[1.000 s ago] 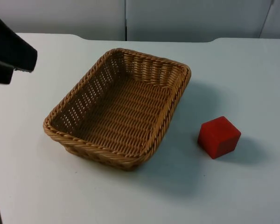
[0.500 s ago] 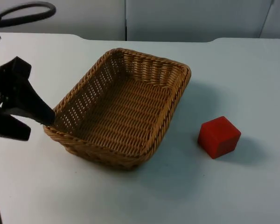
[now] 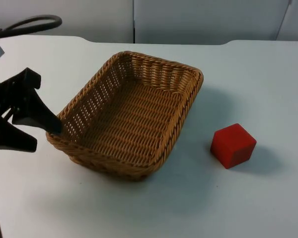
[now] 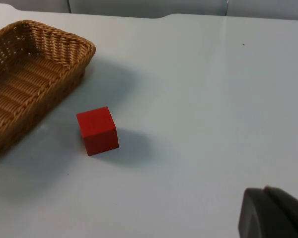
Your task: Pick up the basket with the left hand and place the cube into the basket with the right hand.
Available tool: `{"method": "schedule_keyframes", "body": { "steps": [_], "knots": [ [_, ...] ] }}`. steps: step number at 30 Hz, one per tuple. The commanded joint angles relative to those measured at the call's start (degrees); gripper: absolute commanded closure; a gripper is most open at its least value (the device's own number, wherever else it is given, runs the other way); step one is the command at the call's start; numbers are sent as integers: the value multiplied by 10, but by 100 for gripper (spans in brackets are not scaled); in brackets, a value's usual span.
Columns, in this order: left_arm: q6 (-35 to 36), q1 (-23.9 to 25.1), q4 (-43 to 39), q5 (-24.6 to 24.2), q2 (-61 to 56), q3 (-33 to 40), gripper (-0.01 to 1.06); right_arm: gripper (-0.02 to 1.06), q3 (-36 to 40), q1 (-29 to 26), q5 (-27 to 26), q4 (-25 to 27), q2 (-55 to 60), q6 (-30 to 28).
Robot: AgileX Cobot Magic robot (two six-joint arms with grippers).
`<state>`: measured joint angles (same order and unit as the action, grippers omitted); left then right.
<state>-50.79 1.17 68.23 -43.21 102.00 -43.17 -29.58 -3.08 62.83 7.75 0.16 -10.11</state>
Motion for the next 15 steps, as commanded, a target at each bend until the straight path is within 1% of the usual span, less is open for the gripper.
{"method": "schedule_keyframes", "body": {
  "steps": [1,4,8,9,10,11,12,13,15],
  "knots": [
    [-4,-3,8,17,2,-1,48,105,3,-4,-5,2,-2,-1],
    [-13,-3,9,30,3,-1,48,105,3,-4,-5,2,-2,-1],
    [-13,-7,12,22,18,-12,48,105,3,-4,-5,2,-2,-1],
    [-13,-10,12,21,25,-18,46,105,3,-4,-5,2,-2,-1],
    [-13,-21,12,21,33,-24,42,105,3,-4,-5,2,-2,-1],
    [-13,-21,12,21,33,-24,42,105,3,-4,-5,2,-2,-1],
    [-12,-39,17,29,41,-32,37,105,3,-4,-5,2,-2,-1],
    [-10,-50,18,40,46,-38,35,105,3,-4,-5,2,-2,-1],
    [-7,-73,19,63,57,-50,35,105,3,-4,-5,2,-2,-1]
  ]
}}
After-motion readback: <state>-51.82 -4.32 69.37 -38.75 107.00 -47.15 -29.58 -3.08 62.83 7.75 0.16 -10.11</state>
